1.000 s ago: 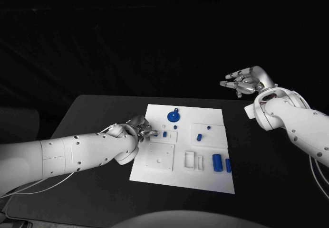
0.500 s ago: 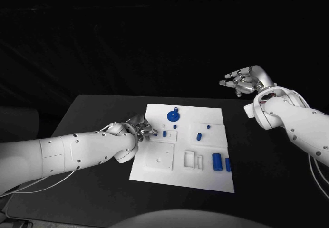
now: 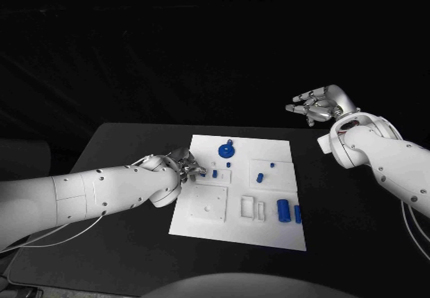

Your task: Assemble the parts on the task board

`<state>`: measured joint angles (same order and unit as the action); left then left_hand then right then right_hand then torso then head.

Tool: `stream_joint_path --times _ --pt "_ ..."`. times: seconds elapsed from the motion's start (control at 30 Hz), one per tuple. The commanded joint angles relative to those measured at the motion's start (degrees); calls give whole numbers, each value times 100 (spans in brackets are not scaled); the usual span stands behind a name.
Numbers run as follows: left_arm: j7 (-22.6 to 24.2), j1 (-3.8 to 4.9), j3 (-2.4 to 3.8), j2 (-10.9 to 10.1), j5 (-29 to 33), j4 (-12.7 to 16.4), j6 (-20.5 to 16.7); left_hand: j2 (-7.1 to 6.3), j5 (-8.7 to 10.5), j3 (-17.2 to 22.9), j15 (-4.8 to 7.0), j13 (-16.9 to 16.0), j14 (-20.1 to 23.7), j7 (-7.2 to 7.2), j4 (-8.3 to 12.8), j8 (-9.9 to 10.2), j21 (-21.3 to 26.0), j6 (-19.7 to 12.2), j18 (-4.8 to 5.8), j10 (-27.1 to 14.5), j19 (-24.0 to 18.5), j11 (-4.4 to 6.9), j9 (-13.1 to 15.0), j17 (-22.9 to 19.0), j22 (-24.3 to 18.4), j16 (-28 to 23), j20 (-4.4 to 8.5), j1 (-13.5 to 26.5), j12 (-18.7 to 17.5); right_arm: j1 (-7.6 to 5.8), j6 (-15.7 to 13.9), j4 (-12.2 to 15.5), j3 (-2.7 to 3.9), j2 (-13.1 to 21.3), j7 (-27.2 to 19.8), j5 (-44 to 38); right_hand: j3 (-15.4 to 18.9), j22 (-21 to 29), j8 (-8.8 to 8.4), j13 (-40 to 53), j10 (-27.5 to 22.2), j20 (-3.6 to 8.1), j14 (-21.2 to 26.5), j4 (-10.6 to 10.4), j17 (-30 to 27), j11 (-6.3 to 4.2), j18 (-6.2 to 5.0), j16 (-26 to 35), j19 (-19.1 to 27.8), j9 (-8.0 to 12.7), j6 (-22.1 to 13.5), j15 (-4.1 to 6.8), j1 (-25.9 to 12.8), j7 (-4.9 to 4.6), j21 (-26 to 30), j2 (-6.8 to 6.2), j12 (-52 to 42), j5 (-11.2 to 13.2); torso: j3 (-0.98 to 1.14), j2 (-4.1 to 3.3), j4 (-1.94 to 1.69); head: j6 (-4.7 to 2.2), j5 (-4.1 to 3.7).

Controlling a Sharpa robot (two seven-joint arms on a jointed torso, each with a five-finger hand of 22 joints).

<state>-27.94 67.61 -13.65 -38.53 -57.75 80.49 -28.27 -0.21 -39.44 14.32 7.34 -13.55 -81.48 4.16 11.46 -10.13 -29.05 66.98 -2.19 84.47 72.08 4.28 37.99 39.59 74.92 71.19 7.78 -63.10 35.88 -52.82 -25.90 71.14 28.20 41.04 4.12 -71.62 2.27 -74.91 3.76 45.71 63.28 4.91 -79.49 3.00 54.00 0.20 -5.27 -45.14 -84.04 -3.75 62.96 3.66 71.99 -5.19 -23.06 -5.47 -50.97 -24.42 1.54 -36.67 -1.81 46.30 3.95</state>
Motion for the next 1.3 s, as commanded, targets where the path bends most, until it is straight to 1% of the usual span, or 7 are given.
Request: stream_joint_path --times 0.03,0.27,0.53,0.93,1.03,1.1,1.3 --pt "-92 7 -14 41 121 -20 311 9 23 235 10 -7 -20 -550 265 7 -23 713 -70 240 1 37 9 3 70 23 -37 -44 36 0 81 -3 3 -11 -43 -6 2 -250 -20 -5 -14 -2 2 -13 -9 -41 -66 -29 -113 7 26 17 -32 4 -24 19 -21 -26 -2 1 -2 2 7" --pt "-114 67 -13 59 138 -44 461 8 33 222 7 -9 -26 -550 277 19 -25 719 -70 240 -3 39 14 35 67 31 -38 -68 38 0 93 -13 3 -17 -42 -3 2 -250 -20 -5 -14 -2 2 -13 -9 -41 -66 -29 -113 7 26 17 -32 4 -24 19 -21 -26 -3 1 -7 4 4" --pt "-134 138 -13 61 142 -30 633 -2 132 189 2 -23 -34 -562 290 31 -32 768 -68 240 -9 43 34 101 69 69 -47 -99 70 0 105 -24 3 -25 -42 1 2 -250 -20 -5 -14 -2 2 -13 -9 -41 -66 -29 -113 7 26 17 -32 4 -24 19 -21 -26 -3 3 -4 17 5" --pt "-173 167 -13 58 94 -45 763 -15 163 162 0 -29 -33 -563 282 71 -39 802 -73 240 -16 40 35 120 71 79 -55 -130 79 0 117 -29 3 -26 -40 3 -8 -249 -18 -4 -17 -1 3 -20 -9 -40 -65 -29 -113 7 25 18 -37 5 -21 21 -22 -34 -5 1 -9 36 0" --pt "-174 170 -13 63 91 -58 760 1 420 118 -1 -48 -46 -579 255 72 -41 839 -78 240 -15 47 77 176 67 118 -72 -160 127 0 121 -31 3 -29 -41 3 -8 -249 -18 -4 -17 -1 3 -20 -9 -40 -65 -29 -113 7 25 18 -37 5 -21 21 -22 -34 -4 1 -9 34 1" --pt "-175 171 -13 70 90 -71 753 7 430 79 -4 -44 -35 -577 225 101 -41 839 -89 234 -12 44 135 182 62 128 -81 -194 136 0 124 -32 3 -31 -41 3 -8 -249 -18 -4 -17 -1 3 -20 -9 -40 -65 -29 -113 7 25 18 -37 5 -21 21 -22 -34 -4 0 -8 34 2" --pt "-186 181 -13 96 88 -118 750 27 472 81 -4 -46 -47 -584 205 112 -42 857 -91 239 -10 48 157 202 62 141 -86 -190 146 0 127 -33 3 -35 -40 3 -8 -249 -18 -4 -17 -1 3 -20 -9 -40 -65 -29 -113 7 25 18 -37 5 -21 21 -22 -34 -2 -2 -6 31 11"
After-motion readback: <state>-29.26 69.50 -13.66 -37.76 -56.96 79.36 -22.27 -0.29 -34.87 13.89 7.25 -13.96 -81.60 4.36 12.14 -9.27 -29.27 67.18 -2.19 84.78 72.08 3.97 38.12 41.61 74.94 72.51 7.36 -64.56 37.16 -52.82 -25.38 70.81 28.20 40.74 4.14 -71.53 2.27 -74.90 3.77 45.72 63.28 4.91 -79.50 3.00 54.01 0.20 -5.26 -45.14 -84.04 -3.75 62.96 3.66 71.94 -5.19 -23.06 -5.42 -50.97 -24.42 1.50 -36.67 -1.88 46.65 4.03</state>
